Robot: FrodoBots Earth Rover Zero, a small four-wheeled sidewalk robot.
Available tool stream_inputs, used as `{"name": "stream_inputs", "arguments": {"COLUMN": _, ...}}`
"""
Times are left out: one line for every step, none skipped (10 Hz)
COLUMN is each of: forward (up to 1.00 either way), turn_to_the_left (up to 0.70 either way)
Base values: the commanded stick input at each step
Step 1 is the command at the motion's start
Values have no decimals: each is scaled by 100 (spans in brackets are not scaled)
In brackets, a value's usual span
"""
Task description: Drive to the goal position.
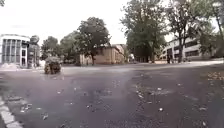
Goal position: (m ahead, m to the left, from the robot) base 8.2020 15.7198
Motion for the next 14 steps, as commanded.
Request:
{"name": "stream_inputs", "arguments": {"forward": 70, "turn_to_the_left": 0}}
{"name": "stream_inputs", "arguments": {"forward": 70, "turn_to_the_left": 0}}
{"name": "stream_inputs", "arguments": {"forward": 70, "turn_to_the_left": 0}}
{"name": "stream_inputs", "arguments": {"forward": 70, "turn_to_the_left": 0}}
{"name": "stream_inputs", "arguments": {"forward": 70, "turn_to_the_left": 0}}
{"name": "stream_inputs", "arguments": {"forward": 70, "turn_to_the_left": 0}}
{"name": "stream_inputs", "arguments": {"forward": 70, "turn_to_the_left": 1}}
{"name": "stream_inputs", "arguments": {"forward": 70, "turn_to_the_left": 7}}
{"name": "stream_inputs", "arguments": {"forward": 70, "turn_to_the_left": 10}}
{"name": "stream_inputs", "arguments": {"forward": 70, "turn_to_the_left": 13}}
{"name": "stream_inputs", "arguments": {"forward": 70, "turn_to_the_left": 14}}
{"name": "stream_inputs", "arguments": {"forward": 70, "turn_to_the_left": 14}}
{"name": "stream_inputs", "arguments": {"forward": 70, "turn_to_the_left": 0}}
{"name": "stream_inputs", "arguments": {"forward": 70, "turn_to_the_left": 0}}
